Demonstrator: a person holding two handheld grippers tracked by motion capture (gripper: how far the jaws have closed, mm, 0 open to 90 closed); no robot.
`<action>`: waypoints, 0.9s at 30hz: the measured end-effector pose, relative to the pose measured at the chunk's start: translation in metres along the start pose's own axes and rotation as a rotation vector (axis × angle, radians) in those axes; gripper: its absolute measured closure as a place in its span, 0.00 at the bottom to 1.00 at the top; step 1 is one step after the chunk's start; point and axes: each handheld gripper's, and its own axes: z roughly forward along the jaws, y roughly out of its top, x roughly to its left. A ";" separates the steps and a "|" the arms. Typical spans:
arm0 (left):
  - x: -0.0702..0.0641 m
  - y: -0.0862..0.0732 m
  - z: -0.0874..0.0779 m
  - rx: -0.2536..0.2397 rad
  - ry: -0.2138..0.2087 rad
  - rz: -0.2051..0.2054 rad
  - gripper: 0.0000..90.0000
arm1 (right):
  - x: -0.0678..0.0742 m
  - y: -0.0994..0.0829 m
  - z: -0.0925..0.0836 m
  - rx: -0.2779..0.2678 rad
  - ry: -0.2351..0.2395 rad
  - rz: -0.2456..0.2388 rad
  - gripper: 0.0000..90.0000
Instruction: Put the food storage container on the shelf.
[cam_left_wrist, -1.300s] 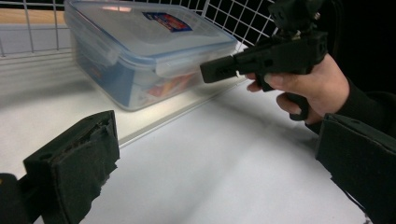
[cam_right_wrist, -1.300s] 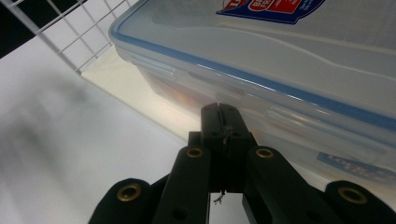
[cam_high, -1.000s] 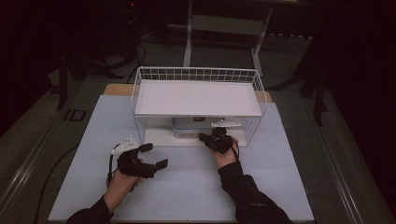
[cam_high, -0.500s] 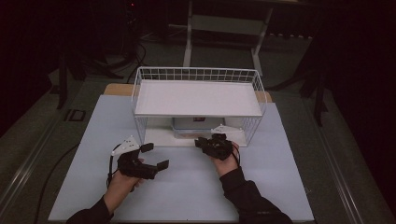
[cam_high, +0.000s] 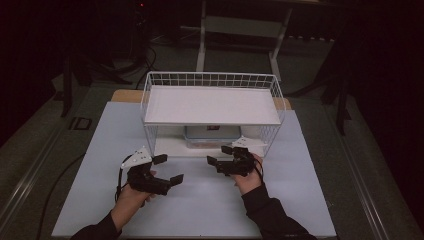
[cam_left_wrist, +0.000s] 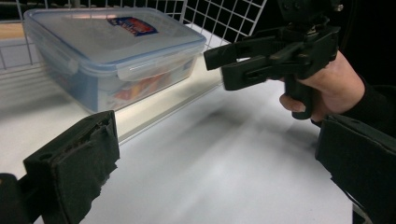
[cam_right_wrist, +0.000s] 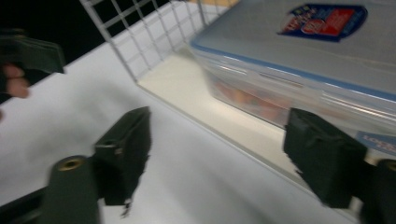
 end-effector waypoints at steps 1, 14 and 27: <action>-0.003 0.003 -0.004 0.003 -0.005 0.015 0.00 | 0.002 -0.001 -0.008 -0.005 0.010 0.007 0.20; -0.009 0.004 -0.023 -0.001 0.001 0.015 0.00 | 0.005 -0.017 -0.054 -0.029 0.012 -0.024 0.19; -0.009 -0.008 -0.040 0.001 0.015 0.008 0.00 | 0.005 -0.037 -0.089 -0.050 -0.008 -0.014 0.20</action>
